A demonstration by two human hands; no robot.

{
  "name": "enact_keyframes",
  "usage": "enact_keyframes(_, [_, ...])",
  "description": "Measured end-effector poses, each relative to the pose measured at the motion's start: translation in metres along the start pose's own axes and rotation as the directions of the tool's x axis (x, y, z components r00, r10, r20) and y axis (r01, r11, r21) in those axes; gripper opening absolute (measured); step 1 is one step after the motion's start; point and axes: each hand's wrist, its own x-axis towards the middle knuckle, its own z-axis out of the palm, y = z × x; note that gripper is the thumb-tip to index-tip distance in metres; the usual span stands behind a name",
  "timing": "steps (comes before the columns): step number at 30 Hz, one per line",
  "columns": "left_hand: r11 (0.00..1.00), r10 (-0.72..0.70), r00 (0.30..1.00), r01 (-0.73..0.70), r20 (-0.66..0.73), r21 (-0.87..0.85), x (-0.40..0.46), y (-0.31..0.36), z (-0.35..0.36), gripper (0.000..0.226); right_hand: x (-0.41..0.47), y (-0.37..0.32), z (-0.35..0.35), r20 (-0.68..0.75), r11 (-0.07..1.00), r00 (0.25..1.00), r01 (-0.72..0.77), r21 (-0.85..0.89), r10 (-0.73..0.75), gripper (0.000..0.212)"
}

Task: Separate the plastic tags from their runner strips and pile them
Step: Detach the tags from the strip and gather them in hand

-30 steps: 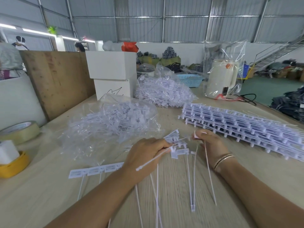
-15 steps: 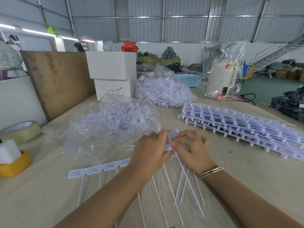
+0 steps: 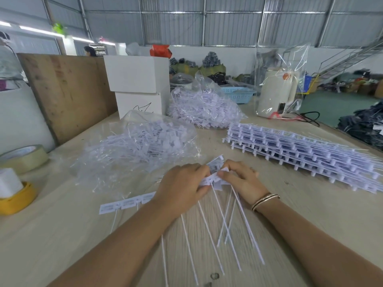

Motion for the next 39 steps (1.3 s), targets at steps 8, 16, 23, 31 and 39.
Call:
enact_keyframes(8, [0.999,0.039,0.997,-0.038,-0.068,0.012,-0.004,-0.003,0.004,0.013,0.001,0.003,-0.003,0.085,0.991,0.996,0.018,0.131,-0.029,0.015])
enact_keyframes(16, [0.969,-0.134,0.991,0.137,0.029,-0.207,-0.002,-0.007,0.008,0.025,0.001,0.003,-0.002,-0.036,0.993,0.994,0.105,0.054,-0.103,0.027])
enact_keyframes(23, [0.933,-0.128,0.992,0.123,0.007,-0.339,0.000,0.002,0.007,0.019,0.000,-0.005,-0.001,-0.037,0.908,0.999,0.010,0.418,0.006,0.024])
enact_keyframes(31, [0.973,-0.066,0.998,0.059,-0.025,-0.225,-0.005,0.005,0.005,0.019,0.012,0.019,-0.017,-0.245,0.921,0.936,-0.155,0.358,0.253,0.024])
enact_keyframes(39, [0.949,-0.212,0.975,0.221,0.063,-0.226,0.000,0.005,0.007,0.055,0.004,0.009,0.001,-0.220,0.872,0.961,0.038,-0.488,-0.165,0.025])
